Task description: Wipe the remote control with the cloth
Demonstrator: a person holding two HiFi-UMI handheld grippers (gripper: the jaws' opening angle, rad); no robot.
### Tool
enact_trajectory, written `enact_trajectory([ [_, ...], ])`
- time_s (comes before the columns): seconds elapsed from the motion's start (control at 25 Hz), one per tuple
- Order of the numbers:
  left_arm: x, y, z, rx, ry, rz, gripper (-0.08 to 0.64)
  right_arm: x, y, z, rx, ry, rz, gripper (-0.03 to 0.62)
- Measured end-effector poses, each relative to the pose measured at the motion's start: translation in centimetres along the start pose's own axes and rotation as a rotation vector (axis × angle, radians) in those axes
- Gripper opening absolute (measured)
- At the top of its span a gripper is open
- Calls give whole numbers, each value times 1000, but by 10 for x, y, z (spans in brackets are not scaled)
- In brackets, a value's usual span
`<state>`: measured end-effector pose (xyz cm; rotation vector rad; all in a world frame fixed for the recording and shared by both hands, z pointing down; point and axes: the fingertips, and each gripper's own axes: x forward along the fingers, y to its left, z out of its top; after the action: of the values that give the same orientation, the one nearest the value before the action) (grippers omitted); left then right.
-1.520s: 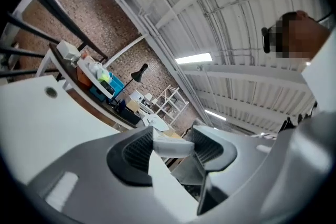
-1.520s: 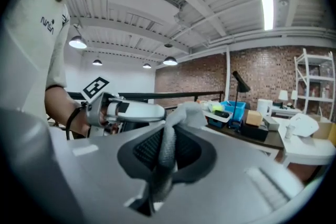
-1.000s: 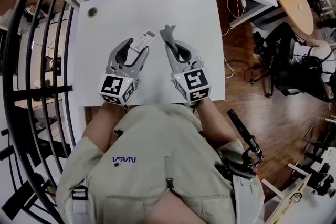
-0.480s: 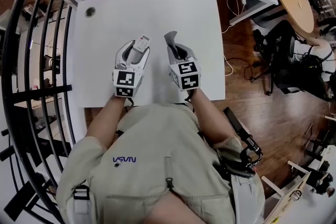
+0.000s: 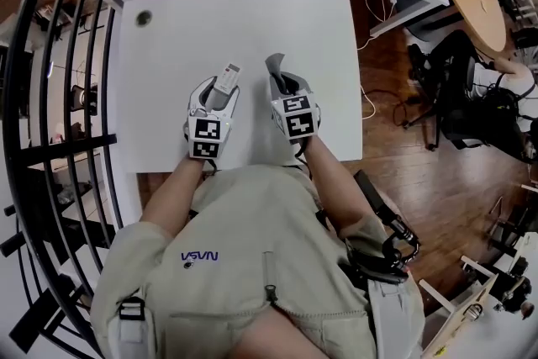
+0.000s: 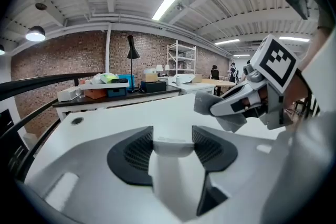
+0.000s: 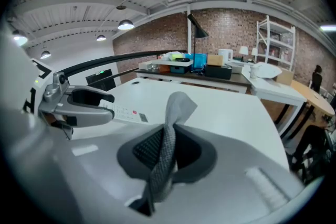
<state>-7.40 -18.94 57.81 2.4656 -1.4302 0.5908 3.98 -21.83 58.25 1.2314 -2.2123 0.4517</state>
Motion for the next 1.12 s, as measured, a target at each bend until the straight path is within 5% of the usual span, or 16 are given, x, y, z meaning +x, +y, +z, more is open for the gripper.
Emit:
enact_trajectory([
  [0.6,24,2,-73,6,203,10,242,38,-10,-56,9,245,-3,34],
  [0.84,29,1,-92,-10,248,-5,244,44,-9,-64,59,261,12,46],
  [1.12,17,-3,-82,-34,246,-38,244,33,-6,-62,73,219,48,163],
])
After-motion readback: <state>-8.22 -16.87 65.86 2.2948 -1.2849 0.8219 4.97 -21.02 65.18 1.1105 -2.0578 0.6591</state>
